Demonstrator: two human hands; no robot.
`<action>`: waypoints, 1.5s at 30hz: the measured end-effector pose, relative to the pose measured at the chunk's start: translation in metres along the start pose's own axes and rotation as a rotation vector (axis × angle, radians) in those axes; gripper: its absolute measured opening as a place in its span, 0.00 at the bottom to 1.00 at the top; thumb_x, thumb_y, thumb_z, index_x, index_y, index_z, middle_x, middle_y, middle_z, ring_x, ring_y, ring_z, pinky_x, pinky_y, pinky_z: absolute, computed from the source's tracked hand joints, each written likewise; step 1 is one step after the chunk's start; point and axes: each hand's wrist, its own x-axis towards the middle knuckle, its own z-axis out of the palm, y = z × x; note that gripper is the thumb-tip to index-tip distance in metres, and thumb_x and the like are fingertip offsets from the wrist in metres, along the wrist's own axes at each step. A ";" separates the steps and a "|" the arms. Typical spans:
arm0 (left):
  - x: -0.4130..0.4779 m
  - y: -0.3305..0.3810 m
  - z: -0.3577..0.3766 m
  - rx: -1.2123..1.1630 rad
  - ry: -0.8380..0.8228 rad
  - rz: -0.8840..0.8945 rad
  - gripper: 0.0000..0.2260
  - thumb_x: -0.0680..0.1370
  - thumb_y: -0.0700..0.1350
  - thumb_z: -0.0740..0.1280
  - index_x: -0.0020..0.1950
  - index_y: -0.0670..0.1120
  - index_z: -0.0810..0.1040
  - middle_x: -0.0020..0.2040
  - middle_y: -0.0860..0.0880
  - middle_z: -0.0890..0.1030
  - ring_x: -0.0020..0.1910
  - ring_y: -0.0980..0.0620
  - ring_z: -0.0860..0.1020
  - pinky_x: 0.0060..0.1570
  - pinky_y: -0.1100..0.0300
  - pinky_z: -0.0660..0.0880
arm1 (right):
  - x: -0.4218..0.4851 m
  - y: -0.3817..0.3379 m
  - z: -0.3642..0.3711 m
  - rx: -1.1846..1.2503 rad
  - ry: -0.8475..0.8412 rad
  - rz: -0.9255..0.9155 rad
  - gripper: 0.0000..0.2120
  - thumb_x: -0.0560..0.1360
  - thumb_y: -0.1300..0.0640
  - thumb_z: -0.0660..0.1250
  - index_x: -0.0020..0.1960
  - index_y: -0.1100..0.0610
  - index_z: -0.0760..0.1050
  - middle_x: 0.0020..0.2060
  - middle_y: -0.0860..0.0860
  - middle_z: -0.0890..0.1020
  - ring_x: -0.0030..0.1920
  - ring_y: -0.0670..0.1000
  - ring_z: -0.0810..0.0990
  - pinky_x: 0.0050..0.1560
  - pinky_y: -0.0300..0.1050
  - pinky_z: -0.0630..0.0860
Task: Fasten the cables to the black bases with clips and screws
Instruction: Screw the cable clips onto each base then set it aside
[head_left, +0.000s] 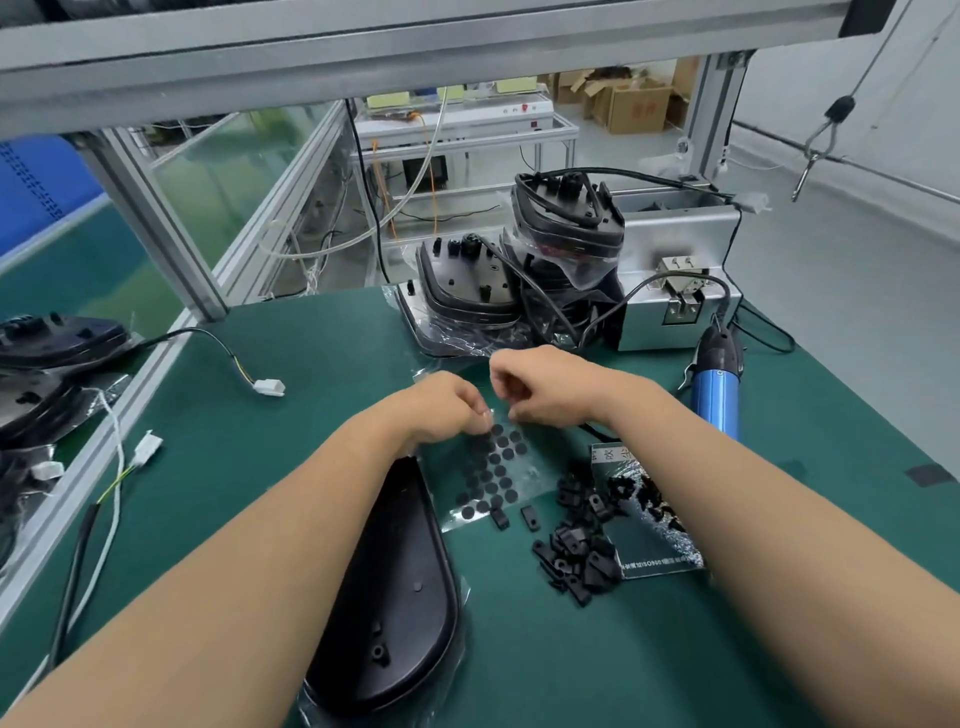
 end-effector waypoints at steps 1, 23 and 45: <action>-0.001 0.000 0.001 -0.059 -0.003 -0.014 0.04 0.74 0.40 0.72 0.41 0.48 0.81 0.39 0.53 0.80 0.43 0.55 0.76 0.44 0.63 0.71 | -0.003 0.000 0.001 0.024 0.034 -0.018 0.11 0.72 0.64 0.71 0.48 0.53 0.71 0.42 0.47 0.77 0.46 0.52 0.76 0.49 0.49 0.75; 0.008 0.005 0.004 -0.459 0.103 -0.323 0.06 0.72 0.35 0.70 0.41 0.43 0.75 0.49 0.43 0.75 0.50 0.48 0.72 0.53 0.57 0.69 | -0.027 -0.023 0.049 -0.079 0.478 0.014 0.08 0.79 0.52 0.66 0.52 0.55 0.82 0.48 0.51 0.78 0.52 0.55 0.77 0.51 0.51 0.74; -0.008 0.008 -0.001 -0.303 0.125 -0.226 0.03 0.71 0.38 0.74 0.40 0.41 0.80 0.41 0.45 0.80 0.43 0.50 0.76 0.45 0.58 0.74 | -0.028 -0.025 0.034 0.226 0.387 0.140 0.06 0.75 0.56 0.71 0.39 0.52 0.79 0.36 0.42 0.79 0.41 0.46 0.77 0.46 0.43 0.74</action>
